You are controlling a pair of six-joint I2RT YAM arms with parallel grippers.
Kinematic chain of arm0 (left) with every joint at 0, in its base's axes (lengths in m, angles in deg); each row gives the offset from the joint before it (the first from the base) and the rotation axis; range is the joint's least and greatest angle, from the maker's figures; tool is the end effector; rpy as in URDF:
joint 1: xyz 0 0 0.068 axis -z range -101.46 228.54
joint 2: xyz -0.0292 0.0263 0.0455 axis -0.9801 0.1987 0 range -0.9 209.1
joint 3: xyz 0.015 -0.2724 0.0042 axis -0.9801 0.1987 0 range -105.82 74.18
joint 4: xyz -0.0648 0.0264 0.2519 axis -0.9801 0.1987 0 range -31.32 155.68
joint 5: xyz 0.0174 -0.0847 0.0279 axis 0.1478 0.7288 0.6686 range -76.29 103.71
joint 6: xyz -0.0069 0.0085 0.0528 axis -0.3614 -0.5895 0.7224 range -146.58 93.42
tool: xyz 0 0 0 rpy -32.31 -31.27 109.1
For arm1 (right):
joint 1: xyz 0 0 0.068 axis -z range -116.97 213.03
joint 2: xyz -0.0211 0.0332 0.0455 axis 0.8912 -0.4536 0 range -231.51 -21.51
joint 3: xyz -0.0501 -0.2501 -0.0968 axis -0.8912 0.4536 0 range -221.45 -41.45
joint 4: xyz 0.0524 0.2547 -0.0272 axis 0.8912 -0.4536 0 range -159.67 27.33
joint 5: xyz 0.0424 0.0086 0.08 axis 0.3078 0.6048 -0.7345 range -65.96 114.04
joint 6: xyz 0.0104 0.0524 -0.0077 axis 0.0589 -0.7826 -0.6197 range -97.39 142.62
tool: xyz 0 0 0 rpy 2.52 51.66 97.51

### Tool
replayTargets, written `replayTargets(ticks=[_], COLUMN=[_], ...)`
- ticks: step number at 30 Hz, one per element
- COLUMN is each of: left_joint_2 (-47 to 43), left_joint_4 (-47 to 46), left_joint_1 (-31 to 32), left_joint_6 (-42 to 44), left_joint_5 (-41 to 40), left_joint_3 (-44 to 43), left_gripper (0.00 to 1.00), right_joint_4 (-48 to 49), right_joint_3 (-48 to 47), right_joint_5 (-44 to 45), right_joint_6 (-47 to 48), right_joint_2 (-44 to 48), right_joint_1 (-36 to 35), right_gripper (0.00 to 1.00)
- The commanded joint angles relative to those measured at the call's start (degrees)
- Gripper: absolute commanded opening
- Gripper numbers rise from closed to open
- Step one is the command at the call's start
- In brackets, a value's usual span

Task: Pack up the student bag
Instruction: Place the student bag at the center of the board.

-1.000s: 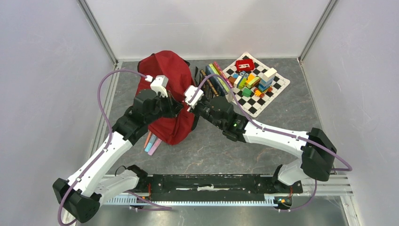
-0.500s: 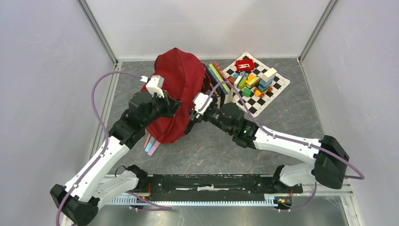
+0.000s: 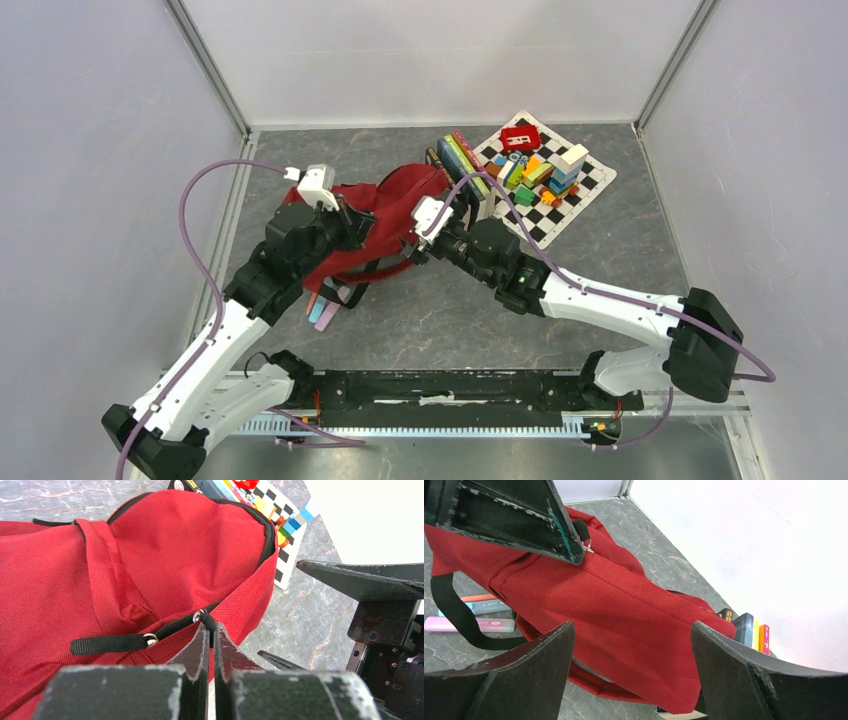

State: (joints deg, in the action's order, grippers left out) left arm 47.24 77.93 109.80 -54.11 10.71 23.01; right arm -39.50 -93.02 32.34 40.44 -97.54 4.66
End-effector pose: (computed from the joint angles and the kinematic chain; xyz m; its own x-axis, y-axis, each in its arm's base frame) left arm 0.1637 -0.0973 0.3525 -0.4315 -0.2782 -0.8582 0.3109 0.8472 -0.4309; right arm 0.1687 0.2641 0.3203 0.2235 -0.2146 -0.9508 -0.7336 0.6052 -0.3091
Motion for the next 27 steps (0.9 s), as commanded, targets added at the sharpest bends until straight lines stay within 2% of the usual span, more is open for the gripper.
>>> replayTargets(ticks=[1, 6, 13, 18, 20, 21, 22, 24, 26, 27], left_joint_2=[-3.2, -5.8, -10.2, -12.4, -12.5, -12.3, -11.9, -11.4, -10.7, -10.1], left_joint_4=[-2.2, 4.5, 15.2, 20.0, 21.4, 22.5, 23.9, 26.0, 27.4, 28.3], left_joint_1=[0.1, 0.1, 0.1, 0.1, 0.1, 0.1, 0.1, 0.1, 0.1, 0.1], left_joint_6=[0.1, 5.3, 11.1, 13.5, 13.3, 12.8, 12.0, 9.7, 7.1, 5.6], left_joint_5=[-4.9, -8.4, -15.2, -11.2, -6.0, -3.4, -2.0, -0.5, -0.5, -1.3], left_joint_3=[-1.3, -2.5, -2.5, -2.5, -2.5, -2.7, -3.1, -3.9, -4.8, -5.3], left_gripper=[0.02, 0.02, 0.02, 0.03, 0.15, 0.31, 0.55, 0.86, 0.99, 1.00], right_joint_4=[0.1, -1.4, -3.6, -4.2, -4.2, -4.3, -4.4, -4.3, -4.3, -4.3], right_joint_3=[-4.1, -5.4, -5.7, -4.5, -3.9, -3.8, -3.7, -3.5, -3.4, -3.3], right_joint_5=[3.3, 5.4, 5.7, 2.8, 0.8, 0.4, -0.3, -1.5, -2.7, -3.6], right_joint_6=[-2.8, -3.6, -4.5, -3.5, -2.8, -2.8, -2.8, -2.5, -2.4, -2.4], right_joint_2=[1.9, 3.4, 4.0, 3.1, 2.5, 2.2, 1.8, 1.3, 0.7, 0.4], right_joint_1=[0.4, 0.8, 1.6, 1.6, 1.6, 1.6, 1.7, 1.6, 1.6, 1.6], right_gripper=[0.91, 0.95, 0.96, 0.95, 0.94, 0.94, 0.94, 0.93, 0.93, 0.93])
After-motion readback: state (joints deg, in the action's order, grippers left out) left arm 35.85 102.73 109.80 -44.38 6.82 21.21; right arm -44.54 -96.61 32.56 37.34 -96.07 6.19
